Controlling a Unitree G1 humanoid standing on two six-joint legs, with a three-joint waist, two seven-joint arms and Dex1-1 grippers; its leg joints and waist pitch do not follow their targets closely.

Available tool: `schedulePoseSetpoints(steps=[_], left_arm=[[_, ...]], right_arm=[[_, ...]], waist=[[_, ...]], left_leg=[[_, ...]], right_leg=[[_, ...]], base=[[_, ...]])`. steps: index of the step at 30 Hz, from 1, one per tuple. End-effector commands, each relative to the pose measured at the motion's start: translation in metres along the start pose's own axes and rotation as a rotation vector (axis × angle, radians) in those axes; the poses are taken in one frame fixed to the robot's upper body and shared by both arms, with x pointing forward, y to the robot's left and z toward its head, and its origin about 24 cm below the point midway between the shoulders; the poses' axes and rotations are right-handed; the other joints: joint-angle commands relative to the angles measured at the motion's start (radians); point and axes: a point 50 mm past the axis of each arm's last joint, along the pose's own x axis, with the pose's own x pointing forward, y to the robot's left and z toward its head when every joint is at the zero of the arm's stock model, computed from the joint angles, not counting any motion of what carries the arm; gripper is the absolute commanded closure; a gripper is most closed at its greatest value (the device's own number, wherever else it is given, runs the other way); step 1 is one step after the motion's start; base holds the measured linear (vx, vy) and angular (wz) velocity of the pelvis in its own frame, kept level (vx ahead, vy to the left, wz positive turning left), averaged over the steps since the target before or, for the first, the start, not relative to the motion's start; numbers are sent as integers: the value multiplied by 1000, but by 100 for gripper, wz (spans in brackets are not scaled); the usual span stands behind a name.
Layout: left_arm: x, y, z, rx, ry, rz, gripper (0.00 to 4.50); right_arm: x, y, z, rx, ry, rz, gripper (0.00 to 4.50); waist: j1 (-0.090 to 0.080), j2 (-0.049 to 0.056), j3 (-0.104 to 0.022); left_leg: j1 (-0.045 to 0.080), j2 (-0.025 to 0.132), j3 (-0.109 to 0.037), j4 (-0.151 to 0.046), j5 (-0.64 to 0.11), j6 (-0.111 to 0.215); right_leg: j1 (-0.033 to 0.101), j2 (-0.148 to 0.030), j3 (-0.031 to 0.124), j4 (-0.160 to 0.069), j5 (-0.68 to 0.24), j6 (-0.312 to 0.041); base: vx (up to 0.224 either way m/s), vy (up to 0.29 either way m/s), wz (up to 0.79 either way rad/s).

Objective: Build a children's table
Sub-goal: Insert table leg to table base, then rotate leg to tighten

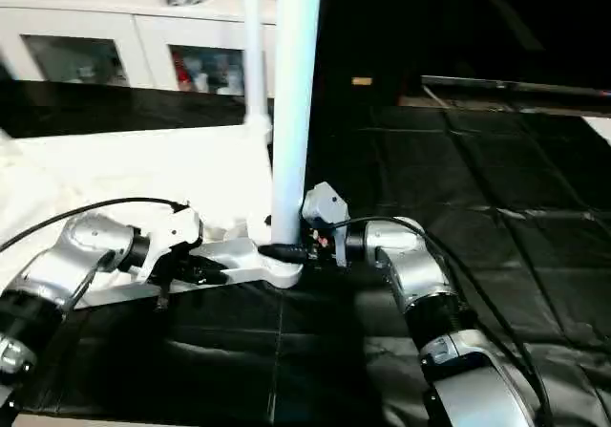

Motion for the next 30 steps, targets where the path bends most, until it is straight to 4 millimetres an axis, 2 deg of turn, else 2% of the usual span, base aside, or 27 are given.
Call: schedulePoseSetpoints(steps=[1,8,10,12,13,15,16,18,20,21,23,24,25,27,28,30], left_arm=[[-2,8,15,77,15,32,450],[-9,16,13,39,27,90,450],[-10,17,12,24,26,101,450],[-10,18,12,15,23,106,450],[-11,18,12,-15,-1,119,450],[-12,18,14,-41,-28,128,450],[-13,16,20,-90,-93,137,450],[-14,13,31,-142,-175,156,450],[-13,8,35,-146,-194,167,450],[-11,4,36,-155,-202,181,450],[-6,-2,38,-175,-214,204,450],[-1,-6,39,-182,-209,228,450],[1,-7,39,-186,-204,238,450],[11,-12,38,-196,-183,267,450],[18,-13,39,-208,-177,292,450],[26,-15,40,-221,-172,310,450]], right_arm=[[21,46,-56,179,223,252,258],[22,44,-53,175,210,244,258],[22,44,-53,176,202,229,258],[22,43,-52,177,196,217,258],[23,40,-53,163,189,162,258],[23,36,-53,158,182,99,258],[24,30,-53,176,168,6,258],[24,21,-54,218,148,-118,258],[25,16,-54,265,133,-205,258],[27,12,-56,292,139,-277,258],[29,7,-59,334,154,-384,258],[33,5,-61,364,161,-440,258],[36,5,-61,376,163,-460,259],[44,4,-60,410,165,-514,259],[50,3,-59,433,170,-544,259],[56,3,-56,449,166,-564,259]], waist=[[1,12,-18],[1,13,-14],[1,19,-15],[1,17,-14],[1,22,-16],[-2,21,-14],[-4,22,-12],[-11,21,-12],[-16,22,-13],[-21,25,-11],[-38,24,-15],[-40,21,-17],[-46,24,-19],[-48,22,-23],[-49,17,-25],[-45,15,-26]], left_leg=[[-3,75,-28,-78,-236,40],[-1,78,-30,-84,-261,33],[1,79,-32,-85,-280,26],[2,78,-32,-86,-286,23],[3,80,-33,-87,-288,19],[2,78,-33,-88,-291,14],[5,78,-35,-89,-314,2],[-3,78,-42,-92,-312,-3],[-6,78,-45,-93,-311,-4],[-7,77,-45,-93,-309,-1],[-14,80,-46,-94,-297,-10],[-14,77,-44,-92,-290,-7],[-15,78,-44,-91,-277,-9],[-11,73,-36,-84,-258,3],[-10,70,-31,-79,-229,16],[-9,69,-29,-77,-213,23]], right_leg=[[31,-108,70,-90,-279,-197],[27,-110,71,-97,-348,-181],[25,-111,71,-100,-381,-174],[24,-111,72,-103,-387,-173],[24,-112,73,-102,-387,-175],[23,-113,73,-104,-402,-176],[20,-117,74,-109,-466,-167],[26,-121,72,-111,-517,-151],[26,-122,72,-110,-526,-148],[22,-120,71,-113,-524,-151],[27,-116,69,-102,-453,-177],[28,-113,69,-103,-438,-177],[28,-114,70,-97,-388,-195],[27,-110,72,-96,-332,-211],[29,-109,72,-97,-306,-219],[29,-109,72,-98,-297,-218]], base=[[0,0,0],[0,0,0],[0,0,0],[0,0,0],[0,0,0],[0,0,0],[0,0,0],[0,0,0],[0,0,0],[0,0,0],[0,0,0],[0,0,0],[0,0,0],[0,0,0],[0,0,0],[0,0,0]])
